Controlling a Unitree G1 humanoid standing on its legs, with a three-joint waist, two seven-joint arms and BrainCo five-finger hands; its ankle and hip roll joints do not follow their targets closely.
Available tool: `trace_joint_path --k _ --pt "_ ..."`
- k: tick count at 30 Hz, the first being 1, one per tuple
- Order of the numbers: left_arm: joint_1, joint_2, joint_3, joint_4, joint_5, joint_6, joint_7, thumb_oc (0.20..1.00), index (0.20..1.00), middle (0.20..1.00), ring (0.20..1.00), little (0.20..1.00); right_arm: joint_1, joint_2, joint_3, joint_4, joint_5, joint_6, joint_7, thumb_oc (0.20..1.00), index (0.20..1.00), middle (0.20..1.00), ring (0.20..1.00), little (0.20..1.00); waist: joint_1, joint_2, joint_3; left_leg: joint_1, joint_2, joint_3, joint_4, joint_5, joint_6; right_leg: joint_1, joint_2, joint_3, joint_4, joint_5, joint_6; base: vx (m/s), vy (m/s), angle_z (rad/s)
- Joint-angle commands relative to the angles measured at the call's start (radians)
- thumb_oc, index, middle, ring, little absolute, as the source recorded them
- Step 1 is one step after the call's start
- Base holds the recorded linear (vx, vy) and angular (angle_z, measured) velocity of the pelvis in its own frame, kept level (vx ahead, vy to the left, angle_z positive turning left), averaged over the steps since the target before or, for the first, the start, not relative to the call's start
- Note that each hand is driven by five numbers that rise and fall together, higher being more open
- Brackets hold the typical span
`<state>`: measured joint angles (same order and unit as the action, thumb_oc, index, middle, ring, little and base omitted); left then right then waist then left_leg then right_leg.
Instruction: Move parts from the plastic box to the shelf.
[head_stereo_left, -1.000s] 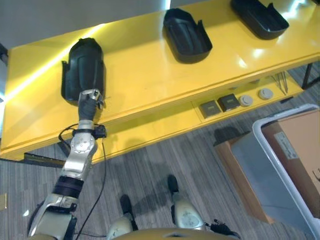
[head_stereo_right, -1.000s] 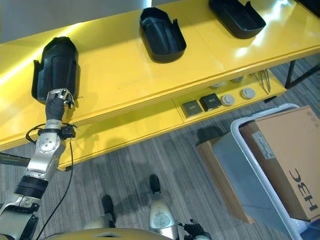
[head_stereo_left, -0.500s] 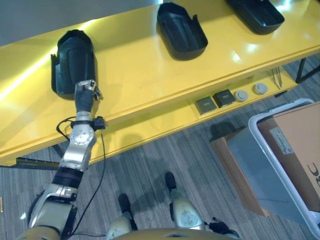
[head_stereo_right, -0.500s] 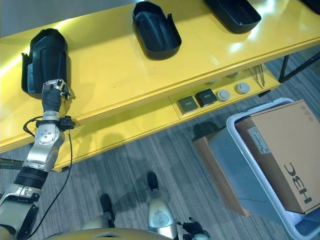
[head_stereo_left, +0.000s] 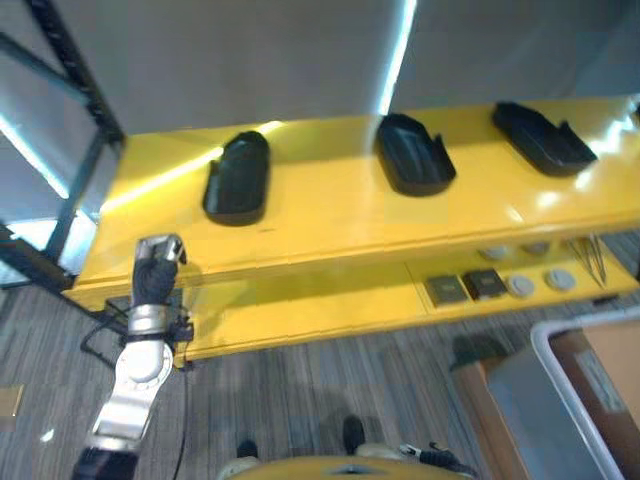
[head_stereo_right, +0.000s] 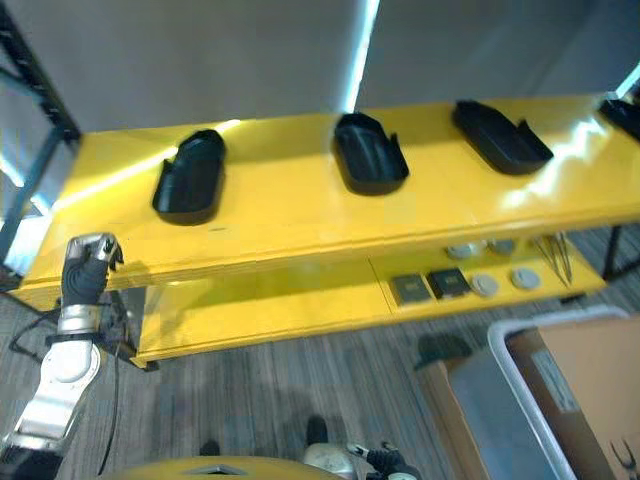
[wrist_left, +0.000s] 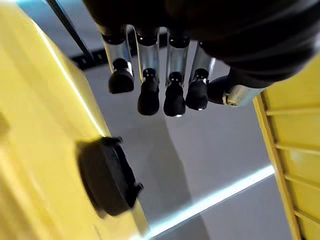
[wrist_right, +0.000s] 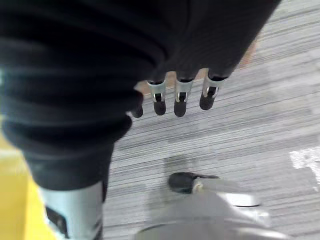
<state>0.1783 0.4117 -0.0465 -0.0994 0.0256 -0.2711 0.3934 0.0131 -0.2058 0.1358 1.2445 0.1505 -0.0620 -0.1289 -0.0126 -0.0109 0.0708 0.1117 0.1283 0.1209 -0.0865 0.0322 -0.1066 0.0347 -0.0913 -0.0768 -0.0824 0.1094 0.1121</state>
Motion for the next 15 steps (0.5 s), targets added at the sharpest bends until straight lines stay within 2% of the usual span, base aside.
trace_joint_path --k 1,2,4,5,8,11,12,15 --pt "-0.056 0.028 -0.023 0.057 0.1 -0.02 0.039 0.815 0.815 0.815 0.815 0.815 -0.032 0.031 0.005 0.071 0.006 -0.011 -0.041 1.0 1.0 1.0 1.0 1.0 0.001 -0.022 -0.019 0.005 -0.009 -0.028 0.006 -0.024 0.021 -0.018 -0.066 -0.005 0.099 -0.066 0.048 -0.03 -0.011 0.25" --pt "-0.039 0.034 -0.03 0.081 0.114 -0.015 0.041 1.0 1.0 1.0 1.0 1.0 -0.035 0.032 0.005 0.072 0.011 -0.015 -0.046 1.0 1.0 1.0 1.0 1.0 0.008 -0.025 -0.022 0.007 -0.009 -0.037 0.008 -0.025 0.022 -0.008 -0.068 -0.015 0.099 -0.068 0.048 -0.01 -0.003 0.36" --pt "-0.024 0.035 -0.041 0.111 0.129 -0.009 0.043 1.0 1.0 1.0 1.0 1.0 -0.033 0.036 0.006 0.07 0.012 -0.016 -0.05 1.0 1.0 1.0 1.0 1.0 0.016 -0.029 -0.024 0.009 -0.009 -0.044 0.009 -0.025 0.024 -0.002 -0.069 -0.021 0.101 -0.071 0.049 -0.03 -0.005 0.35" --pt "0.002 0.018 -0.068 0.236 0.14 0.014 0.038 1.0 1.0 1.0 1.0 1.0 -0.034 0.039 0.021 0.075 0.005 -0.017 -0.057 1.0 1.0 1.0 1.0 1.0 0.038 -0.038 -0.021 0.005 -0.01 -0.062 0.016 -0.022 0.025 0.005 -0.07 -0.035 0.111 -0.076 0.047 -0.05 -0.016 0.16" --pt "0.026 0.014 -0.096 0.358 0.164 0.037 0.032 1.0 1.0 1.0 1.0 1.0 -0.031 0.039 0.016 0.084 0.005 -0.017 -0.072 1.0 1.0 1.0 1.0 1.0 0.051 -0.041 -0.022 0.007 -0.011 -0.081 0.011 -0.027 0.027 0.023 -0.071 -0.058 0.11 -0.083 0.048 -0.02 -0.006 0.15" --pt "0.041 -0.019 -0.112 0.551 0.176 0.073 0.032 1.0 1.0 1.0 1.0 1.0 -0.031 0.034 0.009 0.098 -0.004 -0.016 -0.082 1.0 1.0 1.0 1.0 1.0 0.054 -0.041 -0.023 0.003 -0.012 -0.091 0.01 -0.024 0.029 0.026 -0.072 -0.068 0.108 -0.08 0.049 -0.04 0.013 0.23" --pt "0.038 -0.021 -0.114 0.556 0.176 0.07 0.035 1.0 1.0 1.0 1.0 1.0 -0.031 0.033 0.008 0.098 -0.004 -0.016 -0.081 1.0 1.0 1.0 1.0 1.0 0.054 -0.04 -0.023 0.003 -0.012 -0.092 0.01 -0.024 0.029 0.026 -0.071 -0.069 0.108 -0.08 0.049 -0.04 0.019 0.07" --pt "0.026 -0.057 -0.121 0.846 0.191 0.11 0.034 1.0 1.0 1.0 1.0 1.0 -0.029 0.022 0.007 0.122 -0.027 -0.011 -0.087 1.0 1.0 1.0 1.0 1.0 0.046 -0.039 -0.025 0.001 -0.012 -0.091 0.008 -0.021 0.031 0.022 -0.07 -0.068 0.106 -0.075 0.05 -0.05 0.023 0.01"
